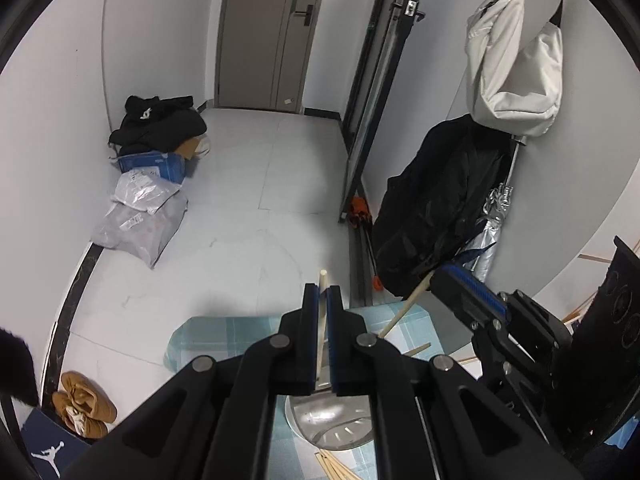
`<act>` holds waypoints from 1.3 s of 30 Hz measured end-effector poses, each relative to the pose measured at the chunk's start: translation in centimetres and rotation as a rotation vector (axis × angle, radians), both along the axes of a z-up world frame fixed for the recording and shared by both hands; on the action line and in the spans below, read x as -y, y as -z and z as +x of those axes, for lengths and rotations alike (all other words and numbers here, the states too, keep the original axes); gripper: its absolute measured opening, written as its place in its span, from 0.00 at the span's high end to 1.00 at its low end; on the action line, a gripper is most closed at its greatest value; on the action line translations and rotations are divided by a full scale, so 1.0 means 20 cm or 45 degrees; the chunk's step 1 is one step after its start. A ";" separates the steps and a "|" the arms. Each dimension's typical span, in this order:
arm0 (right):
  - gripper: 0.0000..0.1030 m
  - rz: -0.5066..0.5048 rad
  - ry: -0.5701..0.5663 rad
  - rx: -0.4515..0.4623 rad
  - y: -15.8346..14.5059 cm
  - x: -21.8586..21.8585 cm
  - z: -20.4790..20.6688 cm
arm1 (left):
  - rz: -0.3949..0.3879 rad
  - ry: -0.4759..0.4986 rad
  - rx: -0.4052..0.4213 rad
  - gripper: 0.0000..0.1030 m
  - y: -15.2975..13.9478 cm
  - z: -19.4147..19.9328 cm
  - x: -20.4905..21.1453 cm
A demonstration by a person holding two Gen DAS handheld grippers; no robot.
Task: Organize utensils
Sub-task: 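Open both grippers to drop the chopsticks into the holder compartments, then withdraw both open grippers from the holder toward the chopstick pile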
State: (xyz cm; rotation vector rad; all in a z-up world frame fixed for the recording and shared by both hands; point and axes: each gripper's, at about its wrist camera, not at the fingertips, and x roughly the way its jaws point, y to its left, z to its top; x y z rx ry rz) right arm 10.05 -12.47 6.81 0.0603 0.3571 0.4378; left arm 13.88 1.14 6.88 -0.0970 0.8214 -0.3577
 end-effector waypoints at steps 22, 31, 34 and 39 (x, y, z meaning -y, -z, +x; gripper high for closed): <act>0.28 0.023 0.107 -0.175 0.07 0.15 -0.54 | 0.095 -0.230 0.145 0.29 0.06 -0.46 -0.12; 0.13 0.010 0.104 -0.213 0.16 0.16 -0.68 | 0.056 -0.368 0.175 0.15 0.20 -0.58 -0.16; 0.11 -0.010 0.118 -0.230 0.22 0.15 -0.70 | 0.028 -0.426 0.150 0.13 0.27 -0.61 -0.18; 0.08 -0.114 0.136 -0.296 0.37 0.11 -0.73 | 0.064 -0.414 0.125 0.13 0.41 -0.62 -0.15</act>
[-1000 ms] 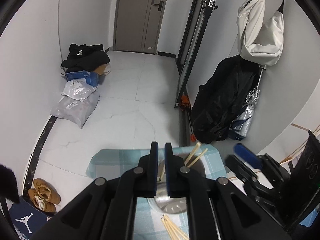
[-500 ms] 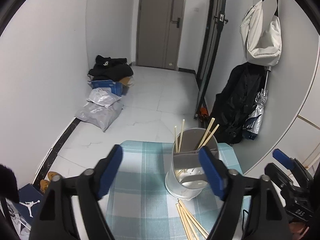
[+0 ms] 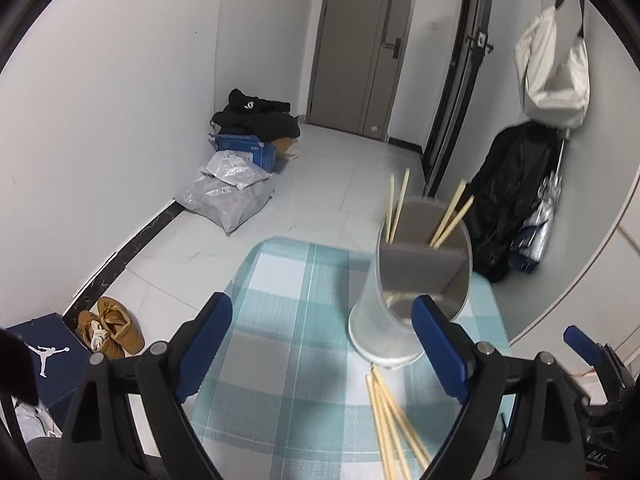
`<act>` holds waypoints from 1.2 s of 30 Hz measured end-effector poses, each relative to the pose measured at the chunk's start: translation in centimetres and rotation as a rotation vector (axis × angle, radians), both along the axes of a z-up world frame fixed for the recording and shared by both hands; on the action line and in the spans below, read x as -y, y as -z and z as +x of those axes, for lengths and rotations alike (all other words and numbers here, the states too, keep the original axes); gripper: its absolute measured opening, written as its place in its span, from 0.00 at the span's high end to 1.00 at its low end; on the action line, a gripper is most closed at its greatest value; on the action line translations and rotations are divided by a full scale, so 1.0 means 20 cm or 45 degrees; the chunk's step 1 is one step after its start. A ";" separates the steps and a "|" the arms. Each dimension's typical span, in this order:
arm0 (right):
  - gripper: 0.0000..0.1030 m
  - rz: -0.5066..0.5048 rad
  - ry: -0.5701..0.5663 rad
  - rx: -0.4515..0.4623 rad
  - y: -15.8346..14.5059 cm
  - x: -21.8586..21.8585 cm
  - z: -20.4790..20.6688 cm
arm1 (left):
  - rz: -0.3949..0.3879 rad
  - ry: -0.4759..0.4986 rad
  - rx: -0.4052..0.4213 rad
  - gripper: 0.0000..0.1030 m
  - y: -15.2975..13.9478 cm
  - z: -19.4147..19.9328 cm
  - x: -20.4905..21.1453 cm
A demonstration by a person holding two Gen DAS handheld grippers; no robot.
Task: Organize utensils
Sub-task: 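Withdraw both open grippers from the holder toward the chopstick pile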
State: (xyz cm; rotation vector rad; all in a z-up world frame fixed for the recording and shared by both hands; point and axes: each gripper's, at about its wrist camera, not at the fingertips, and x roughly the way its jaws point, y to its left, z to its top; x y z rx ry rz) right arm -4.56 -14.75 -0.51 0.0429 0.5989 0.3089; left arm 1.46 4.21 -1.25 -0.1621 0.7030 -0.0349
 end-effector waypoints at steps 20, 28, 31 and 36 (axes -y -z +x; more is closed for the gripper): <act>0.10 0.567 -0.024 -1.049 0.22 0.07 -0.30 | 0.024 0.033 0.050 0.13 0.09 -0.01 -0.07; 0.09 0.295 0.146 -0.697 0.13 0.10 -0.51 | -0.045 -0.001 0.003 0.13 0.10 0.01 -0.14; 0.09 0.062 0.101 -0.468 0.16 0.01 -0.37 | -0.036 -0.010 -0.028 0.13 0.13 0.02 -0.13; 0.11 -0.225 -0.053 -0.349 0.35 -0.16 -0.05 | -0.016 -0.038 -0.065 0.13 0.17 0.01 -0.17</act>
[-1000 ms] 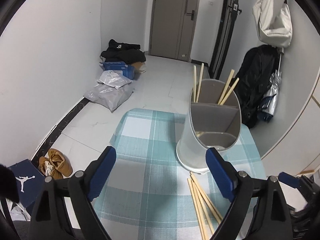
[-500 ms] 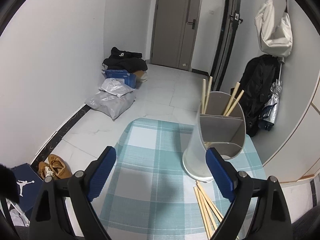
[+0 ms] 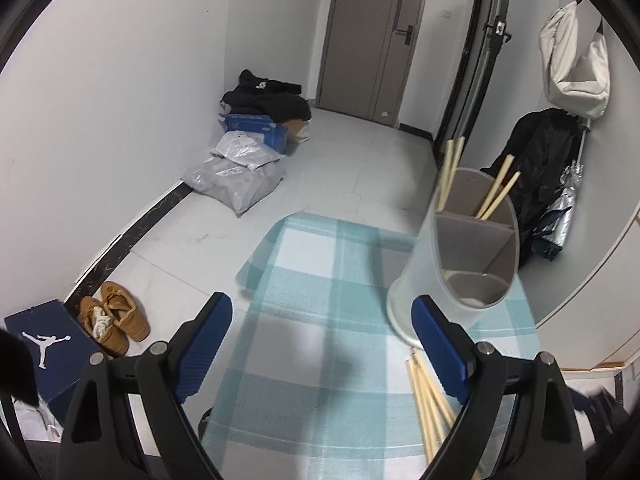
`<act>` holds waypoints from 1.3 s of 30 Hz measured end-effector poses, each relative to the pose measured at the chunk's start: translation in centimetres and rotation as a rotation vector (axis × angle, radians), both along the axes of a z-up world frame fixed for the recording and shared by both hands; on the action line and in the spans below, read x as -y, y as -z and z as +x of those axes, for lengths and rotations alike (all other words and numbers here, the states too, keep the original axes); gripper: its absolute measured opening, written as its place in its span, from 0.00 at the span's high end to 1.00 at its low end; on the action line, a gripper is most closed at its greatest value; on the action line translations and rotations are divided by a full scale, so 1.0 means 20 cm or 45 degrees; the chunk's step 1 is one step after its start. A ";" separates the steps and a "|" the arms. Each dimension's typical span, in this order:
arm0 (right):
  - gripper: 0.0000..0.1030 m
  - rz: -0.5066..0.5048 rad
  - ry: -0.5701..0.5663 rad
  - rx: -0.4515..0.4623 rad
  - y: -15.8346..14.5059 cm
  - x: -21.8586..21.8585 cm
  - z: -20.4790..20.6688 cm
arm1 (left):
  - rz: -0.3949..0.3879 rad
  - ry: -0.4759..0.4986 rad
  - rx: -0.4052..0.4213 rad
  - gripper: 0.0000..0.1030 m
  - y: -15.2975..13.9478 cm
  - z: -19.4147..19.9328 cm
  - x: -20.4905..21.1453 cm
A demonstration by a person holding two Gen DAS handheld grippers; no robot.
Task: Organize utensils
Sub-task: 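Withdraw both open grippers from the holder toward the chopstick pile, then lower the right gripper to the pile and pinch one chopstick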
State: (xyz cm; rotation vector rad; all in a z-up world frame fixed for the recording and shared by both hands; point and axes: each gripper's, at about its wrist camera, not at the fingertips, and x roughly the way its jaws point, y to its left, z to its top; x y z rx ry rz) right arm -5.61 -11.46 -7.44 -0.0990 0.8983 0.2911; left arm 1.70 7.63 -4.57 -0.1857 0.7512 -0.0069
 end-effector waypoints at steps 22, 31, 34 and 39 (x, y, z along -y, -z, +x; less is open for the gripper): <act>0.72 -0.222 -0.257 -0.181 0.32 -0.27 0.40 | -0.040 -0.061 -0.055 0.13 0.03 0.04 -0.08; 0.72 -0.246 -0.253 -0.207 0.34 -0.29 0.43 | -0.048 -0.077 -0.081 0.13 0.04 0.06 -0.10; 0.72 -0.219 -0.237 -0.218 0.34 -0.28 0.44 | -0.050 -0.089 -0.099 0.13 0.05 0.07 -0.10; 0.83 -0.134 -0.214 -0.287 0.33 -0.23 0.49 | -0.093 -0.101 -0.129 0.13 0.07 0.09 -0.12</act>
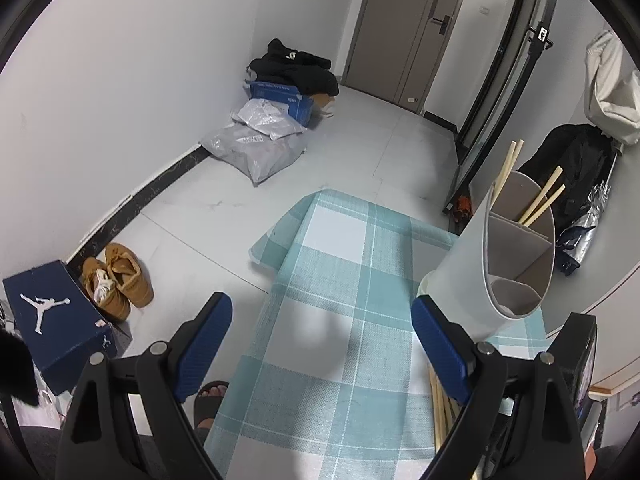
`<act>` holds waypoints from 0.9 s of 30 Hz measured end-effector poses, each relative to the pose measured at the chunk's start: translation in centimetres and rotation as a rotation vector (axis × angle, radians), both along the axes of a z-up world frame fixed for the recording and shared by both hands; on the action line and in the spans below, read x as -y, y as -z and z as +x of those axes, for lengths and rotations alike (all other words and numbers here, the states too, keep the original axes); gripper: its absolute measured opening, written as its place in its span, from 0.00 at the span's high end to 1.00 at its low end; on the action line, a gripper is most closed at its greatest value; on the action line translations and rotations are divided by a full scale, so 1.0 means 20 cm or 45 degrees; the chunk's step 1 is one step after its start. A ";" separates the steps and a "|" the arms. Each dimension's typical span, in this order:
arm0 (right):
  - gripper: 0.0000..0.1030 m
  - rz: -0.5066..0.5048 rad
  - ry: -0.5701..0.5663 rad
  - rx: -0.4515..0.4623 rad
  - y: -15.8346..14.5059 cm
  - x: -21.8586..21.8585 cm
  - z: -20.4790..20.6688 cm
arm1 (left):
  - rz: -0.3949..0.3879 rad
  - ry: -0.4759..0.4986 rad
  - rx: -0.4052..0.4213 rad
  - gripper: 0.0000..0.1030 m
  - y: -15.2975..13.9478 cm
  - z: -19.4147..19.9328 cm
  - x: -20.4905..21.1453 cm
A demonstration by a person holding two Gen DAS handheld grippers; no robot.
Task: Organize utensils
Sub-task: 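Lower the right gripper to the pile and pinch one chopstick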
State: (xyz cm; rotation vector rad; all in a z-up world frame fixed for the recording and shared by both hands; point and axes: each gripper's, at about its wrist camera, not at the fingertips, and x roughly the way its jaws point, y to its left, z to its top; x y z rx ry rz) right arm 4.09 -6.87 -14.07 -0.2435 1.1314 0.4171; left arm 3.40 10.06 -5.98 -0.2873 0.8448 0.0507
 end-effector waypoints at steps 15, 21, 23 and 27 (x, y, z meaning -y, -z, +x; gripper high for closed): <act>0.87 -0.118 -0.067 0.067 -0.02 -0.06 -0.02 | 0.028 -0.026 0.005 0.13 0.00 0.00 0.00; 0.94 -0.075 -0.023 0.046 -0.04 -0.04 0.00 | 0.053 -0.020 -0.002 0.13 0.02 -0.01 0.00; 0.95 -0.079 0.026 0.047 -0.04 0.00 -0.02 | 0.048 -0.017 -0.006 0.13 0.02 -0.01 0.00; 0.97 -0.091 0.105 0.021 -0.07 0.12 -0.15 | 0.046 -0.007 0.009 0.13 0.00 -0.01 0.01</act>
